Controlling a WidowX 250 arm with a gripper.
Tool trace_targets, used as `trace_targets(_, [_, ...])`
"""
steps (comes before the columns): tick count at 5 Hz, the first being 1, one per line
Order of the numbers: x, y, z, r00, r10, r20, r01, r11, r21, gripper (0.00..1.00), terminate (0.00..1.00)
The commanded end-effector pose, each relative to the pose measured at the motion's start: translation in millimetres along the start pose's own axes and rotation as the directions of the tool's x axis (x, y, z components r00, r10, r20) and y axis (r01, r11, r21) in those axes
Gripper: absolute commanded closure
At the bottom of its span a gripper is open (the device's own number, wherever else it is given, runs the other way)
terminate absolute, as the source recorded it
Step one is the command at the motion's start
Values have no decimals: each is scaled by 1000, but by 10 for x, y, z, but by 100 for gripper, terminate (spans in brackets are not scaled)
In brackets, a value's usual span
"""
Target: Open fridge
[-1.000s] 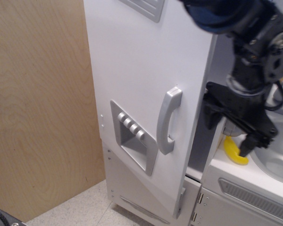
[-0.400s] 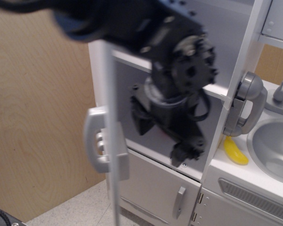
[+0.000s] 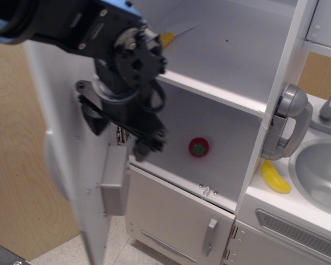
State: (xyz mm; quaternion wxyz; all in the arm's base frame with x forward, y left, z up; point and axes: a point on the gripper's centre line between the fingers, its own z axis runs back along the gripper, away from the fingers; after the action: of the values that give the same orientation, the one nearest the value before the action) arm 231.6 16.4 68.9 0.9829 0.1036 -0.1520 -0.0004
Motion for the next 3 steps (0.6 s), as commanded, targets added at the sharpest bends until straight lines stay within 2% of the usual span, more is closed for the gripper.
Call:
trace_targets(1, [97,719,-162,981,195,-7,-192,973,130,0,0])
trace_targets(2, [154,981,-305,976,215,24,-216,962,166,0,0])
trace_targets(3, [154,981,-305,976,215,24,-216,962,166,0,0])
